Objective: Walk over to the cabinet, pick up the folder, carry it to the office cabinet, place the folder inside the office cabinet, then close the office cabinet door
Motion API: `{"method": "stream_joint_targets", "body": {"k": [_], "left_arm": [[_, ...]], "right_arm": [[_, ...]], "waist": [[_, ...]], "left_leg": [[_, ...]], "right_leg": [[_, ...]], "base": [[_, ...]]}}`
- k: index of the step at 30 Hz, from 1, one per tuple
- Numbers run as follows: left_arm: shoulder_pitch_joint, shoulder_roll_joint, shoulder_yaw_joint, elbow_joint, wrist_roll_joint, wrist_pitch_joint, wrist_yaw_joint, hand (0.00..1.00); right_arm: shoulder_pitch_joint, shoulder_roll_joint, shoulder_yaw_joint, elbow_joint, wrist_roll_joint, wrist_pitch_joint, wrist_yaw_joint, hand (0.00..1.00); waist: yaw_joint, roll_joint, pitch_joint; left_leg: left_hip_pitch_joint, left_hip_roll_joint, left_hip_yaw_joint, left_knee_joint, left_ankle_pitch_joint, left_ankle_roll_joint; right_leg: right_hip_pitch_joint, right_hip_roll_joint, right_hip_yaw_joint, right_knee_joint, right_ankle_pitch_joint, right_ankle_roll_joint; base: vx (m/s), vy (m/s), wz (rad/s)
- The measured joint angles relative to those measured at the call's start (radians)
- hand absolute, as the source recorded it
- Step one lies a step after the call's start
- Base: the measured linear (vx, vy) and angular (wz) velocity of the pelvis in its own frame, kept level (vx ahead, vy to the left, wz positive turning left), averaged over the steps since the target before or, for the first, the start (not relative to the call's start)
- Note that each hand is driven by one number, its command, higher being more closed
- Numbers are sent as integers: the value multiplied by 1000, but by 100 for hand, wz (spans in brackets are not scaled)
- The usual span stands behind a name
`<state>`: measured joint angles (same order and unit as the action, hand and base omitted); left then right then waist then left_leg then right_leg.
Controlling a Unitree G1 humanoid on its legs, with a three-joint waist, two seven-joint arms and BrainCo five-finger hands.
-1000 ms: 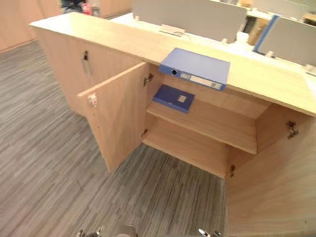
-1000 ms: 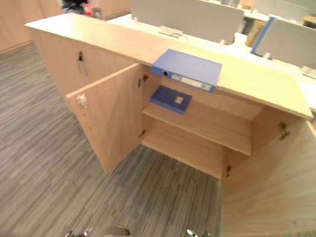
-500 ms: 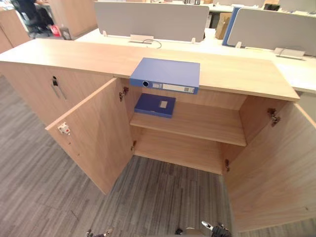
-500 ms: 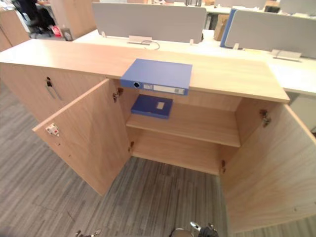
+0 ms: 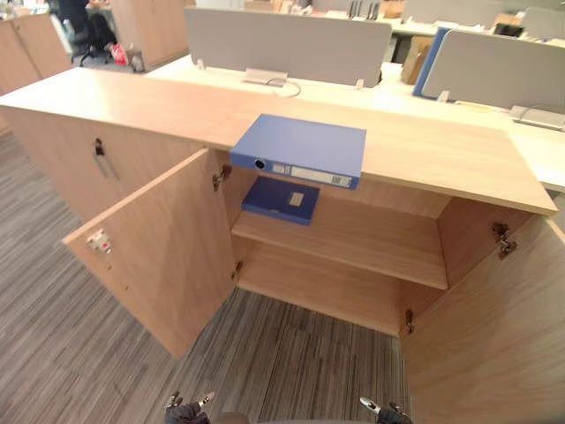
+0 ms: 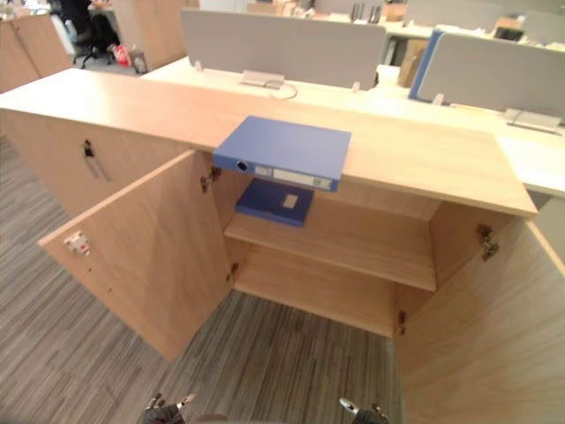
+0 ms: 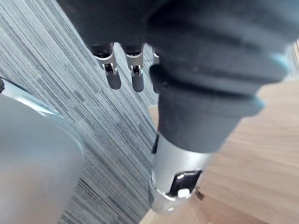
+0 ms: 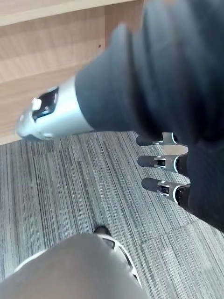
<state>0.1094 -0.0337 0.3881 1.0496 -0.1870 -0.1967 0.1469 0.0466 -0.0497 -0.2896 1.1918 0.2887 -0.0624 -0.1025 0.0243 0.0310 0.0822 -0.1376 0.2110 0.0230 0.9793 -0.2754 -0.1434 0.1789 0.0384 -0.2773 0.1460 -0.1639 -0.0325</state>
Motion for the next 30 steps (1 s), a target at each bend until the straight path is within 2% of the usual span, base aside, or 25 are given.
{"method": "stream_joint_targets", "body": {"k": [1,2,3,4,5,6,7,8,12,16,20,22,27,28,29,30], "left_arm": [[-3,10,-20,0,-34,2,-24,0],[-9,26,-57,1,-120,13,-65,0],[-14,32,-76,-2,-145,14,-78,0],[-12,47,-141,-8,-198,18,-98,0],[0,55,-206,-43,-256,22,-118,0],[7,73,-230,-67,-280,25,-125,0],[12,100,-279,-139,-316,27,-137,0],[13,110,-331,-210,-351,30,-149,0],[49,128,-447,-438,-436,34,-184,0],[61,144,-496,-654,-529,34,-199,0],[98,144,-526,-795,-522,35,-195,0],[107,130,-528,-839,-482,37,-184,0],[124,105,-524,-866,-423,43,-160,0],[133,90,-522,-878,-398,54,-153,0],[151,65,-514,-906,-369,64,-148,0],[154,52,-510,-915,-352,69,-148,0]], "right_arm": [[-10,1,-6,7,0,3,0,0],[-29,1,-16,24,0,7,1,0],[-35,1,-18,24,0,11,1,0],[-40,-2,-11,24,-1,14,5,0],[-38,-20,23,26,-16,14,12,0],[-36,-13,56,33,-22,18,14,0],[-37,1,99,43,-42,26,22,0],[-38,17,96,45,-56,30,24,0],[-51,8,161,43,-79,32,34,0],[-54,4,204,40,-120,42,35,0],[-48,-9,205,41,-153,52,35,0],[-48,-23,204,41,-153,62,35,0],[-36,-40,204,38,-155,65,38,0],[-31,-46,203,37,-158,67,42,0],[-25,-53,193,24,-161,73,45,0],[-23,-55,182,-2,-162,74,47,0]], "waist": [[8,-2,9],[16,-8,21],[18,-10,26],[21,-11,27],[23,4,17],[19,-15,8],[9,-64,5],[7,-90,-8],[7,-72,-27],[3,-69,-33],[10,-41,-53],[16,-18,-65],[21,4,-78],[25,8,-78],[34,9,-72],[35,7,-62]], "left_leg": [[-10,-2,32,-25,-26,19],[-25,-28,44,-128,-57,55],[-36,-39,42,-183,-63,65],[-31,-66,2,-383,-26,53],[-22,-79,-19,-513,115,54],[-13,-108,-13,-545,118,58],[9,-163,-4,-630,152,76],[22,-194,3,-695,185,98],[74,-208,27,-793,216,129],[83,-207,20,-806,221,137],[113,-195,31,-847,227,128],[138,-184,49,-900,251,113],[197,-150,72,-996,293,96],[203,-149,76,-996,291,98],[219,-153,97,-994,278,109],[233,-158,105,-990,267,105]], "right_leg": [[22,-13,27,-4,1,1],[34,-47,65,1,2,4],[37,-62,76,1,3,8],[33,-91,100,-4,1,46],[32,-104,124,-27,-7,81],[32,-128,134,-42,-4,83],[20,-174,151,-58,-3,80],[6,-203,153,-58,15,78],[-16,-215,156,-56,94,94],[-20,-214,155,-60,106,90],[-12,-202,172,-80,106,90],[-12,-191,180,-102,106,90],[-30,-167,203,-77,102,97],[-55,-169,207,-22,86,116],[-126,-182,227,133,36,130],[-181,-197,230,274,14,132]], "base": [[254,203,-73],[233,231,-80],[183,274,-84],[142,283,-69],[144,288,-51],[220,324,-10],[249,289,22],[250,265,20],[179,140,-11],[148,36,-6],[65,-56,-22],[15,-104,-29],[-50,-87,-29],[-48,-15,-49],[-57,-13,-53],[-93,-8,-39]]}}
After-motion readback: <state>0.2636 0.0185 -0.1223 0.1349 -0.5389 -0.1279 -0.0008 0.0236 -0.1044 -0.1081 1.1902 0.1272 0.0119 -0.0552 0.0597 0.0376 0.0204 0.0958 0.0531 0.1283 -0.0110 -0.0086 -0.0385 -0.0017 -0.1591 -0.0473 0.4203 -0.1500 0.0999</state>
